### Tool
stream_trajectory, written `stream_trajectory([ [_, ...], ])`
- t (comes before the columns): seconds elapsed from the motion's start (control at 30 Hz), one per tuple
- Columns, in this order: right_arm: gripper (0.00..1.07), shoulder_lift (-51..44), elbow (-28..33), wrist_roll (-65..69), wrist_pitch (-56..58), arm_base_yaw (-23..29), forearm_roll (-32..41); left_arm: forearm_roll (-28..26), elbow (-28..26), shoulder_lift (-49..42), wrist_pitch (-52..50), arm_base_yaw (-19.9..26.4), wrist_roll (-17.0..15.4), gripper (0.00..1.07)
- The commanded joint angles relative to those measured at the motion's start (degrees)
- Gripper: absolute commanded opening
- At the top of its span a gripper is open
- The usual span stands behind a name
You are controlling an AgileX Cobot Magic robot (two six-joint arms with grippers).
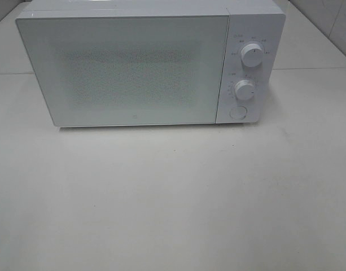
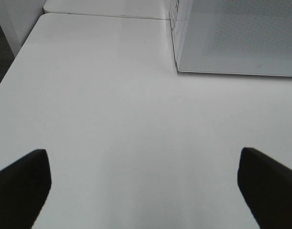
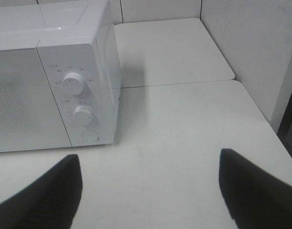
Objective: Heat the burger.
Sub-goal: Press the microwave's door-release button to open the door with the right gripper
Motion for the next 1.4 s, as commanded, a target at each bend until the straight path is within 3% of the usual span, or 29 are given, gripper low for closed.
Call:
stream_trajectory([
  [0.03, 0.76, 3.2, 0.1, -0.7, -4.9, -0.5, 0.2, -0.2, 0.1, -1.0, -1.0, 0.1, -0.1, 1.00],
  [0.53, 0.69, 18.9, 0.1, 0.2, -17.2, -0.5, 0.3, -0.2, 0.1, -1.0, -1.0, 0.1, -0.1, 1.00],
  [0.7, 0.49, 29.4, 0.1, 6.4, -25.5, -0.5, 0.3, -0.2, 0.1, -1.0, -1.0, 0.1, -0.1, 1.00],
  [0.73, 0.49, 29.4, 0.1, 6.4, -25.5, -0.5, 0.3, -0.2, 0.1, -1.0, -1.0, 0.1, -0.1, 1.00],
  [0.77, 0.40, 32.3, 0.1, 8.5, -27.8, -0.5, 0.2, -0.2, 0.1, -1.0, -1.0, 0.1, -0.1, 1.00],
  [0.8, 0.40, 32.3, 0.1, 8.5, -27.8, -0.5, 0.2, -0.2, 0.1, -1.0, -1.0, 0.1, -0.1, 1.00],
  [0.87, 0.26, 36.8, 0.1, 11.1, -31.9, -0.5, 0.2, -0.2, 0.1, -1.0, -1.0, 0.1, -0.1, 1.00],
  [0.97, 0.22, 38.3, 0.1, 11.8, -33.4, -0.5, 0.1, -0.2, 0.1, -1.0, -1.0, 0.1, -0.1, 1.00],
  [1.03, 0.10, 43.4, 0.1, 14.3, -39.4, -0.1, -1.4, -0.2, 0.1, -1.0, -1.0, 0.1, -0.1, 1.00],
  [1.23, 0.00, 51.5, 0.1, 23.5, -46.9, -0.1, -1.8, -0.2, 0.1, -1.0, -1.0, 0.1, -0.1, 1.00],
  [1.4, 0.00, 55.7, 0.1, 32.4, -50.1, -0.1, -4.5, -0.2, 0.1, -1.0, -1.0, 0.1, -0.1, 1.00],
])
